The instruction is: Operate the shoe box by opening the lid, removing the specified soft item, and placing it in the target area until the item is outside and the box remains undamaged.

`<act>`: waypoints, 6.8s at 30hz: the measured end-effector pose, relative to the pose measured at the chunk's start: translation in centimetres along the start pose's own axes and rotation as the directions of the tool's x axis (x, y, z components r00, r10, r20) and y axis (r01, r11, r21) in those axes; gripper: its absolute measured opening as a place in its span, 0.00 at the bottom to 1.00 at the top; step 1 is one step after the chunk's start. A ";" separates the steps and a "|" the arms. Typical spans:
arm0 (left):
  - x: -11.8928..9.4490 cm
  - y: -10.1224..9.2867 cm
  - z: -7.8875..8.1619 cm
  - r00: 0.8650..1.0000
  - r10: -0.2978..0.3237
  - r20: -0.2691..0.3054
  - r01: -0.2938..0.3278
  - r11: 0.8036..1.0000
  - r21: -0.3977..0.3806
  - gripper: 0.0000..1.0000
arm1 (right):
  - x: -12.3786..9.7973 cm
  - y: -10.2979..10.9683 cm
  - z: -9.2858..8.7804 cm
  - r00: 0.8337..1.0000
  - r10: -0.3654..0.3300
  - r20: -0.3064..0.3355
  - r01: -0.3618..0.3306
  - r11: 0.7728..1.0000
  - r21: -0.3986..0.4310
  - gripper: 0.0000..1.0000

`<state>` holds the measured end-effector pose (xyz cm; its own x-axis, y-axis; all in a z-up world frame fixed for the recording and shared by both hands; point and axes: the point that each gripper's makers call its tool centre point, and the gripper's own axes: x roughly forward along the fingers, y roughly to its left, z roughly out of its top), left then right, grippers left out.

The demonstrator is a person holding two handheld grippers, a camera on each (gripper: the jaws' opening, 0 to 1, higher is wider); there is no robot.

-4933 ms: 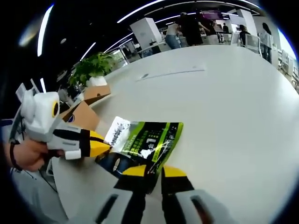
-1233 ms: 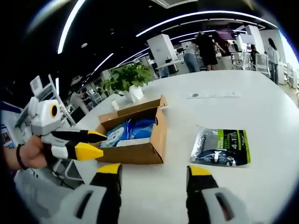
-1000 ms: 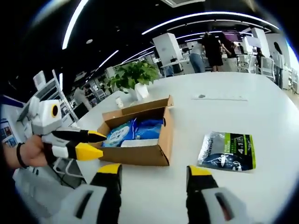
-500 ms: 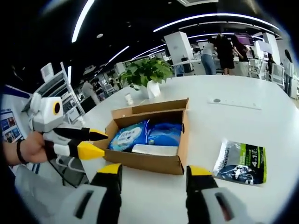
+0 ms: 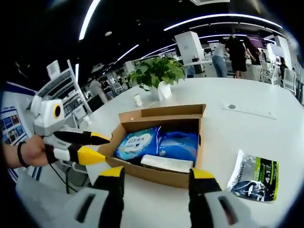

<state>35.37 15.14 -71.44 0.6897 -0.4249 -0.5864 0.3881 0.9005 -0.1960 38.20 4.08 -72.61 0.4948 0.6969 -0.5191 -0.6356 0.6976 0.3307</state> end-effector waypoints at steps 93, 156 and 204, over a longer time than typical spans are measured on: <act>-6.6 9.5 -4.2 0.991 0.134 -0.027 -0.136 0.985 -0.104 0.43 | 14.8 0.6 0.3 0.982 -0.019 -0.188 0.020 1.000 0.004 0.14; -6.0 8.3 -3.2 0.996 0.090 -0.025 -0.091 0.995 -0.050 0.43 | 11.2 3.6 1.1 0.993 -0.020 -0.115 0.027 0.998 0.063 0.00; -3.9 7.1 -1.5 0.999 0.038 -0.023 -0.039 0.999 -0.025 0.42 | 11.2 -1.2 2.7 0.993 -0.064 -0.104 0.068 0.997 0.044 0.00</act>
<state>34.47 23.30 -71.70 0.6899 -0.3881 -0.6111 0.3456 0.9183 -0.1930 46.09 11.48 -76.69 0.4698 0.6301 -0.6183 -0.5737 0.7502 0.3286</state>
